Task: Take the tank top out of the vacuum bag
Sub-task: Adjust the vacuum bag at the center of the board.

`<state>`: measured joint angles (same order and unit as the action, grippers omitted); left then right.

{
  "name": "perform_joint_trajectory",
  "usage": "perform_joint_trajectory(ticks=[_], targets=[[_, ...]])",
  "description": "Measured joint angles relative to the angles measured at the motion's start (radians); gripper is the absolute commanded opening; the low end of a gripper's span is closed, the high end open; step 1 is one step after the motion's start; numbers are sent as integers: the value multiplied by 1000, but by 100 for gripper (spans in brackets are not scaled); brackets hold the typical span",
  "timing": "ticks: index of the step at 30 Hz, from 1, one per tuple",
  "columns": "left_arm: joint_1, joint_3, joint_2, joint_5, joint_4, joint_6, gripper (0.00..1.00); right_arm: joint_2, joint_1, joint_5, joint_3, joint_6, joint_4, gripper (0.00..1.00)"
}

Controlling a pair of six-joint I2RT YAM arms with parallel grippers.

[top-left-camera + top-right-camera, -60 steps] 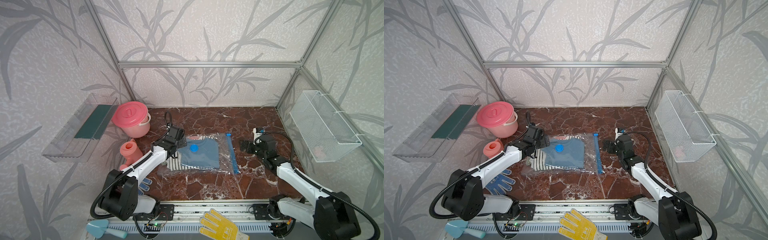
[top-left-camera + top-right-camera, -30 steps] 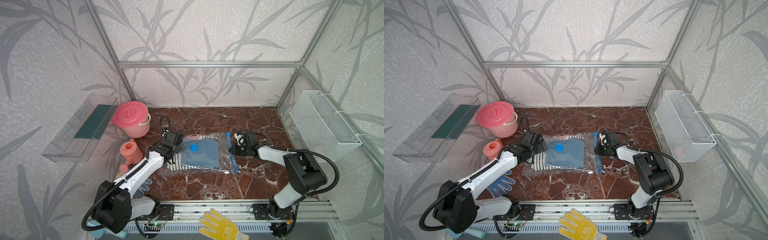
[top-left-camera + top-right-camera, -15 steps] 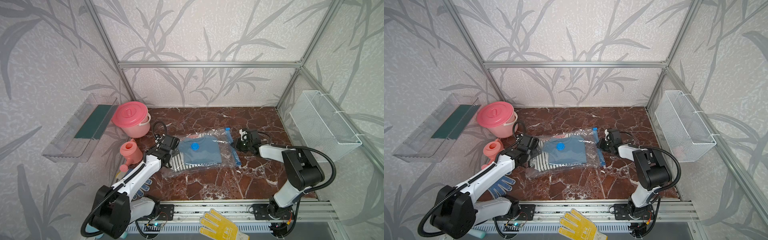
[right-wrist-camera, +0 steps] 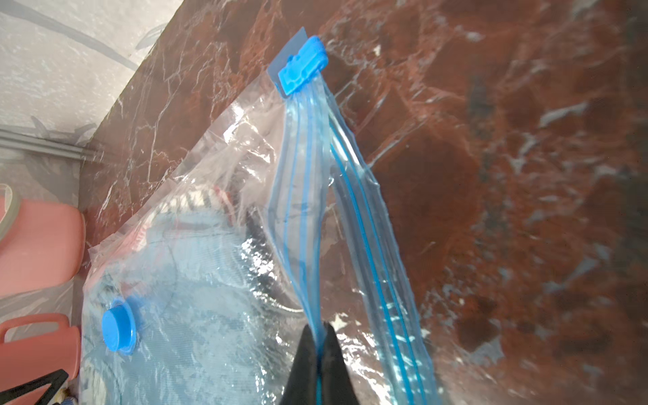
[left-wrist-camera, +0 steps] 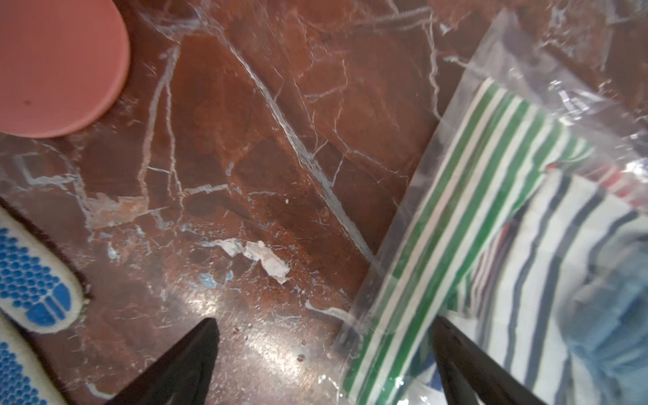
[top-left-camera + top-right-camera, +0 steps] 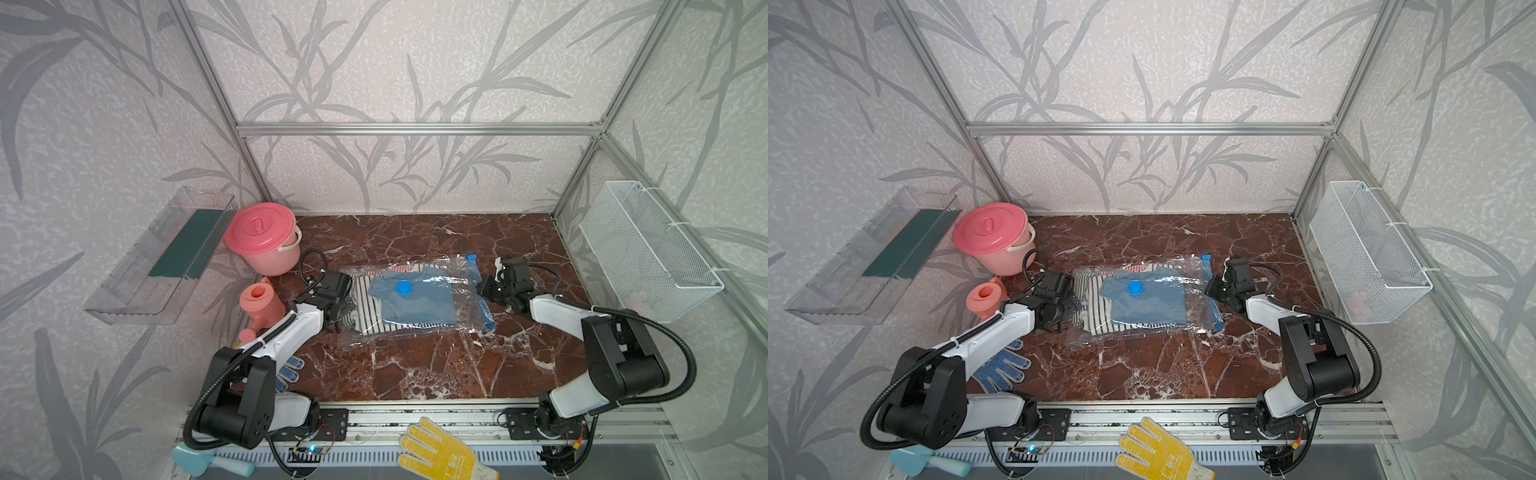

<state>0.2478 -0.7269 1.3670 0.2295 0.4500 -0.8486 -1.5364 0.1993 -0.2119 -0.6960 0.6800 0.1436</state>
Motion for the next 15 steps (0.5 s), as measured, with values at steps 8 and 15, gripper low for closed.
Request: perform_joint_trajectory(ticks=[8,15], targets=[[0,-39,90,-77,-60,18,85,27,-26,14,28,3,-14,0],[0,-61,182,-163,-133,18,76,25,-62,-61,57,22,27,0]])
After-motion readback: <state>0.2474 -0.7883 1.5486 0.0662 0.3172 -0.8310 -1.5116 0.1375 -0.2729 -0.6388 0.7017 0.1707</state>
